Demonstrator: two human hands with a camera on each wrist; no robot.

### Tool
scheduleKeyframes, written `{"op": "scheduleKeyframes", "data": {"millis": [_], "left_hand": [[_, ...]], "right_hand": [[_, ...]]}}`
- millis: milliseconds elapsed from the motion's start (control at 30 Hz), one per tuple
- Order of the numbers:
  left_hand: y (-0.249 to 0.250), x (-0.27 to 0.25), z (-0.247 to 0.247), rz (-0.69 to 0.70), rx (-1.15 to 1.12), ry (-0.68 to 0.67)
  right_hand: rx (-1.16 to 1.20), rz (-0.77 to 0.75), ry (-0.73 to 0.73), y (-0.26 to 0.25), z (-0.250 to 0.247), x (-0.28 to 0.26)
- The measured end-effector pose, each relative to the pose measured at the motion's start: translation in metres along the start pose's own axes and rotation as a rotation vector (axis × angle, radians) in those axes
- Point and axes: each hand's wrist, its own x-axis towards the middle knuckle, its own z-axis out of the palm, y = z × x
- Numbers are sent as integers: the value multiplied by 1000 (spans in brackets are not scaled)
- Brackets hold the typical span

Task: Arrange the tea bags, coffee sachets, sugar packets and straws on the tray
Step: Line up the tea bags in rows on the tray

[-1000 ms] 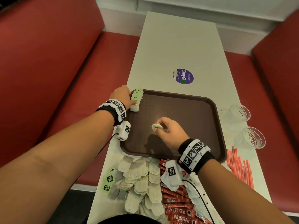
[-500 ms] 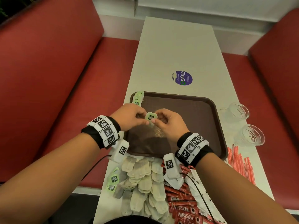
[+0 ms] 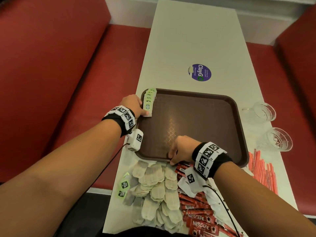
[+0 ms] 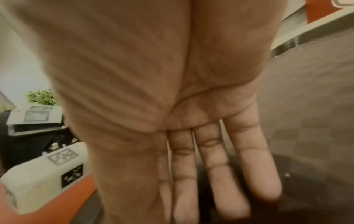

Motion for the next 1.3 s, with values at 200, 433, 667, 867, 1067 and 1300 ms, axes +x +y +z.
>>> {"op": "scheduleKeyframes", "data": {"millis": [200, 433, 667, 867, 1067, 1300], "left_hand": [[3, 8, 8, -3, 109, 3], [0, 1, 8, 31, 56, 2], [8, -68, -1, 388, -24, -206], [-12, -150, 18, 550, 335, -531], [-27, -191, 37, 584, 467, -463], [-17, -211, 31, 515, 443, -270]], "right_hand": [[-34, -30, -12, 1, 0, 7], [-30, -36, -34, 2, -1, 4], [-60, -93, -20, -2, 5, -5], [-178, -196, -41, -8, 21, -20], [-393, -210, 88, -6, 42, -33], [-404, -188, 268, -12, 59, -60]]}}
